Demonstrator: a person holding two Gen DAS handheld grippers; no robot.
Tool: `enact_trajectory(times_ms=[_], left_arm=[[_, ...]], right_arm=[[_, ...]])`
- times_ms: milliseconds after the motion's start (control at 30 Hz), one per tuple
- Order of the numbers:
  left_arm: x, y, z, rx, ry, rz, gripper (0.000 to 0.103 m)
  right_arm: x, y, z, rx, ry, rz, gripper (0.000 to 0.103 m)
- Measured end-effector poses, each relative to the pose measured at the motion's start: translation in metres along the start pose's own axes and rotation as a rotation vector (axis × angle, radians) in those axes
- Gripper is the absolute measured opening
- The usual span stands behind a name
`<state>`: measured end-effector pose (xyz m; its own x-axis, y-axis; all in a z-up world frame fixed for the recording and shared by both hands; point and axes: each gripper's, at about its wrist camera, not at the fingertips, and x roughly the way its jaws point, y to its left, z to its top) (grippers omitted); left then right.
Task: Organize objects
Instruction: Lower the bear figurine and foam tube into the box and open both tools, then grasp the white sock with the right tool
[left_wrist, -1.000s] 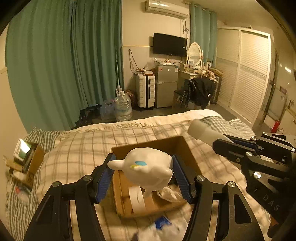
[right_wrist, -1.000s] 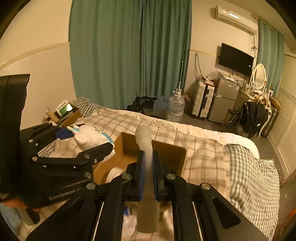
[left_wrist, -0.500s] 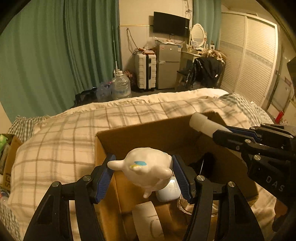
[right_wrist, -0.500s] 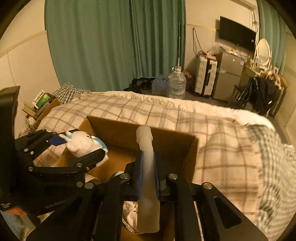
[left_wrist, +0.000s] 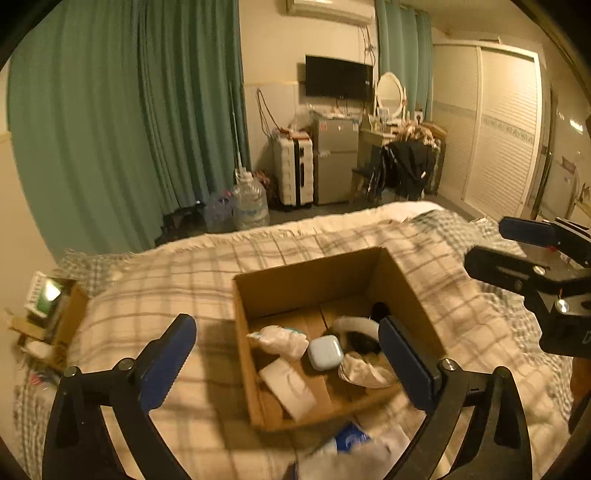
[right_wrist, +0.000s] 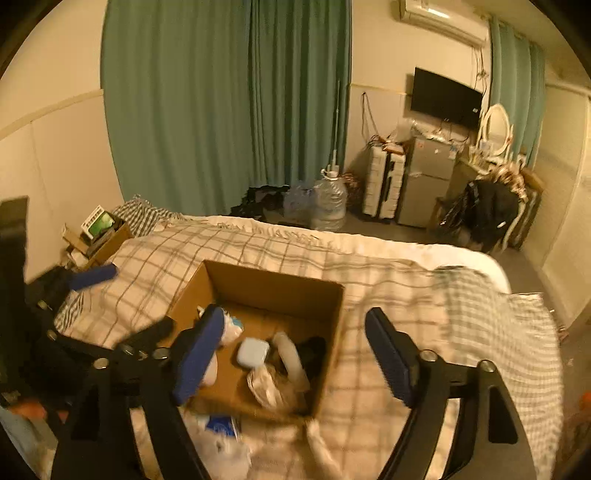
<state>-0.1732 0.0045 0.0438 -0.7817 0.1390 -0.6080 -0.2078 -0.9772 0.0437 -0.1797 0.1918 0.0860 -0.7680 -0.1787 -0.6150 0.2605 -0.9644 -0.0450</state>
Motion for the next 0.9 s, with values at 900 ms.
enact_trajectory(times_ms=[900], left_arm=[[-0.002, 0.033, -0.163, -0.224, 0.188, 0.136, 0.103]], right_arm=[[0.083, 0.064, -0.174, -0.02, 0.339, 0.096, 0.1]])
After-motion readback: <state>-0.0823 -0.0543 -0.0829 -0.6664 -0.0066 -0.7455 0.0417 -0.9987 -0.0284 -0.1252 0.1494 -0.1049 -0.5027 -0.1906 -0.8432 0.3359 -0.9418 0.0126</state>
